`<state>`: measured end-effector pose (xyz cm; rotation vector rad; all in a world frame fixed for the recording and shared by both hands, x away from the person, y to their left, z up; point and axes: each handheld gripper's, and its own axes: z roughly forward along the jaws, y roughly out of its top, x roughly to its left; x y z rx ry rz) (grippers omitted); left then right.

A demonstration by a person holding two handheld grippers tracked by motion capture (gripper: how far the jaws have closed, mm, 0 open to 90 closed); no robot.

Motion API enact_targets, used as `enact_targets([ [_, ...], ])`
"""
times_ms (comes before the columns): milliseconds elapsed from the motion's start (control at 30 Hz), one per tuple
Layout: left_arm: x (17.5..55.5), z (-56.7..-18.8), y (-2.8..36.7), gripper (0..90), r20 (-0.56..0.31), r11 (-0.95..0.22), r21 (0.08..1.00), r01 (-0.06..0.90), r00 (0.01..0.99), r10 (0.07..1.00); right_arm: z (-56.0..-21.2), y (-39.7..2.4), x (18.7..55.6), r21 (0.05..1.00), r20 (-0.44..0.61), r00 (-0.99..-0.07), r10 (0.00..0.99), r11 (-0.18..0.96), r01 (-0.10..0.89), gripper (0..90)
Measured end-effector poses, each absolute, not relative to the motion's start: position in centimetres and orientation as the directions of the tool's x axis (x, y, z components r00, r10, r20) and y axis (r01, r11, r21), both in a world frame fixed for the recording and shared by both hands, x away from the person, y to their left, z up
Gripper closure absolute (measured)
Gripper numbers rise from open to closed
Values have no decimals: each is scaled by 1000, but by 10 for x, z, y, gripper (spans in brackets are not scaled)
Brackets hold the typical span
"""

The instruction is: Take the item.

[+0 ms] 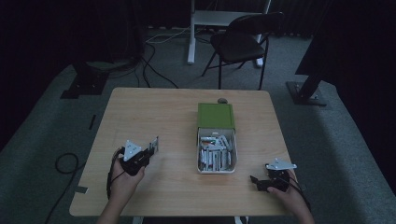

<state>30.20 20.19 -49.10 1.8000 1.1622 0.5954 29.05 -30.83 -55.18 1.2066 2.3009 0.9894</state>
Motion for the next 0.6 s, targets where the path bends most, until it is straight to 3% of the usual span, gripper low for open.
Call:
enact_targets([
  [600, 298, -512, 219, 870, -90, -155, 837, 525, 412, 907, -552, -308, 290, 724, 7, -571, 821, 390, 569, 118],
])
